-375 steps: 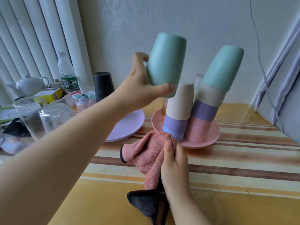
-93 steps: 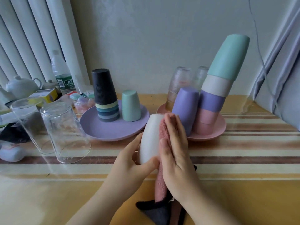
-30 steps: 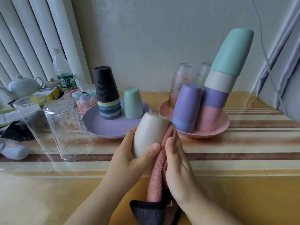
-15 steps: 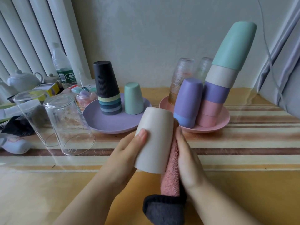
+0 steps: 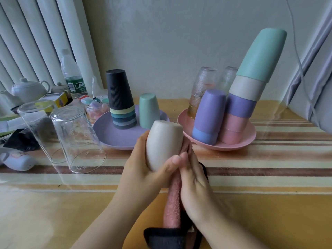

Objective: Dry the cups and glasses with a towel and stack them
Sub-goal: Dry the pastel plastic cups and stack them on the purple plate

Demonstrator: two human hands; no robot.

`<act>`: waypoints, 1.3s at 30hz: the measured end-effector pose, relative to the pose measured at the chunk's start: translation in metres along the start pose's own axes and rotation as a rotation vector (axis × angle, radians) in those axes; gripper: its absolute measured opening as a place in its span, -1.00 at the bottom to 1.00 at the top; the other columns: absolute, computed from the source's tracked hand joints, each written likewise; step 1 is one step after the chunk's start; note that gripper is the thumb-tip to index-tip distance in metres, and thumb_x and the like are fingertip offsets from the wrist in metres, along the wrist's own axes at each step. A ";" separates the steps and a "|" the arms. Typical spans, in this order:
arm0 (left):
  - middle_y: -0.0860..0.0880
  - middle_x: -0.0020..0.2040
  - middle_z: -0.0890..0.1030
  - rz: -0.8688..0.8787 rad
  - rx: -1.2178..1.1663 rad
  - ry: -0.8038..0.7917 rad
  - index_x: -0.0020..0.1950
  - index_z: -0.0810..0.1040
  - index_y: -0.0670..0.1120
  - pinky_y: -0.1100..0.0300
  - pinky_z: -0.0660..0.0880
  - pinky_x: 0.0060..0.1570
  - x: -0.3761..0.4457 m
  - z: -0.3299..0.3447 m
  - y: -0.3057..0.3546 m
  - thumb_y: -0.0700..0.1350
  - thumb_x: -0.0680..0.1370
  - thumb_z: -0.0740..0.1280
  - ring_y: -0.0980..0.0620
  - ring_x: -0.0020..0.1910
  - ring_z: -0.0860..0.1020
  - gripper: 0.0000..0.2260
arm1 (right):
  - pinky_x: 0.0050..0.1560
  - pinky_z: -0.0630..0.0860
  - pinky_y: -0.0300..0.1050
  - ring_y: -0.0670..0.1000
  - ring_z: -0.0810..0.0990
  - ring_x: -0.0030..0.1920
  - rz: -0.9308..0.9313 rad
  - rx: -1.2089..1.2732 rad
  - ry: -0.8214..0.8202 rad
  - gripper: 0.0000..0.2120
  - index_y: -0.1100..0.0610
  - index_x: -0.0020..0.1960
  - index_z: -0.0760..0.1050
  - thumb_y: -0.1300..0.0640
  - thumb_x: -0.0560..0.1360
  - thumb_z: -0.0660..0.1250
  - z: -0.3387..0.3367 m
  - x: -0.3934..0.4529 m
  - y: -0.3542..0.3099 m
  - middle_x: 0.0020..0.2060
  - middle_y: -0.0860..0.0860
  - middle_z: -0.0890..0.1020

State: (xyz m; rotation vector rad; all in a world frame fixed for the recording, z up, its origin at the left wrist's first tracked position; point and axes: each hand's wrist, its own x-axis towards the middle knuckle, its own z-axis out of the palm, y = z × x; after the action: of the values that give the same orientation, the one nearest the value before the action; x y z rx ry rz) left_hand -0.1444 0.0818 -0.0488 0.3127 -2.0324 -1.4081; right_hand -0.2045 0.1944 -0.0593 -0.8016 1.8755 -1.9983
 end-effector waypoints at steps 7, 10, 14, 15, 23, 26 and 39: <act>0.28 0.13 0.53 -0.083 -0.104 -0.279 0.15 0.49 0.43 0.26 0.54 0.05 -0.001 -0.006 0.002 0.28 0.25 0.40 0.28 0.14 0.52 -0.54 | 0.24 0.24 -0.55 -0.53 0.35 0.18 -0.030 0.089 0.121 -0.68 -0.21 0.16 0.40 -0.28 0.52 0.04 -0.011 0.008 -0.004 0.21 -0.36 0.43; 0.13 0.22 0.51 -0.133 -0.248 -0.339 0.11 0.52 0.44 0.24 0.54 0.02 -0.003 -0.007 0.004 0.26 0.21 0.46 0.17 0.20 0.53 -0.53 | 0.46 0.21 -0.11 -0.22 0.36 0.37 -0.029 0.119 0.103 -0.21 0.02 0.36 0.42 -0.47 0.33 0.14 -0.018 0.015 0.003 0.35 -0.14 0.46; -0.04 0.17 0.64 -0.105 -0.441 -0.326 0.22 0.57 0.16 0.13 0.58 -0.08 -0.001 -0.009 0.002 0.30 0.12 0.58 -0.02 0.11 0.62 -0.30 | 0.41 0.31 0.05 -0.01 0.45 0.35 0.111 0.298 -0.054 -0.26 0.07 0.30 0.50 -0.44 0.34 0.23 -0.011 0.013 0.003 0.28 0.03 0.55; -0.03 0.13 0.65 -0.099 -0.491 -0.289 0.21 0.57 0.12 0.13 0.58 -0.12 0.000 -0.010 0.003 0.29 0.09 0.59 -0.02 0.06 0.64 -0.27 | 0.32 0.42 0.00 0.02 0.52 0.27 0.153 0.323 -0.092 -0.37 0.11 0.23 0.55 -0.36 0.42 0.22 -0.008 0.012 0.003 0.20 0.08 0.60; -0.02 -0.09 0.65 -0.041 -0.337 -0.016 -0.06 0.62 0.07 0.21 0.54 -0.20 0.008 -0.015 -0.002 0.20 0.27 0.47 0.08 -0.13 0.60 -0.67 | 0.35 0.38 -0.03 -0.04 0.52 0.26 0.111 0.188 -0.028 -0.53 -0.23 0.15 0.56 -0.38 0.39 0.12 0.000 0.008 0.015 0.13 -0.14 0.64; 0.11 -0.04 0.70 -0.006 -0.251 -0.017 0.10 0.61 -0.01 0.36 0.52 -0.13 0.006 -0.011 0.004 0.05 0.48 0.31 0.20 -0.05 0.63 -0.73 | 0.41 0.31 -0.07 -0.23 0.42 0.32 0.009 0.130 0.082 -0.66 -0.34 0.13 0.50 -0.30 0.44 0.09 -0.005 0.012 0.012 0.24 -0.31 0.52; 0.23 0.04 0.63 -0.125 0.128 -0.420 0.23 0.47 0.14 0.20 0.58 -0.05 0.008 -0.019 -0.010 0.31 0.23 0.44 0.21 0.00 0.62 -0.38 | -0.03 0.23 -0.68 -0.61 0.39 -0.02 -0.153 -0.016 0.076 -0.80 -0.23 -0.03 0.40 0.02 0.57 0.05 -0.015 0.009 -0.010 -0.14 -0.59 0.49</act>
State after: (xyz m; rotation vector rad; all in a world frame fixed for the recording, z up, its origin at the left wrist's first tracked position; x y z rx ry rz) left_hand -0.1406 0.0598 -0.0505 0.2131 -2.4871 -1.5210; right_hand -0.2182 0.2026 -0.0478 -0.9108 1.9266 -2.1356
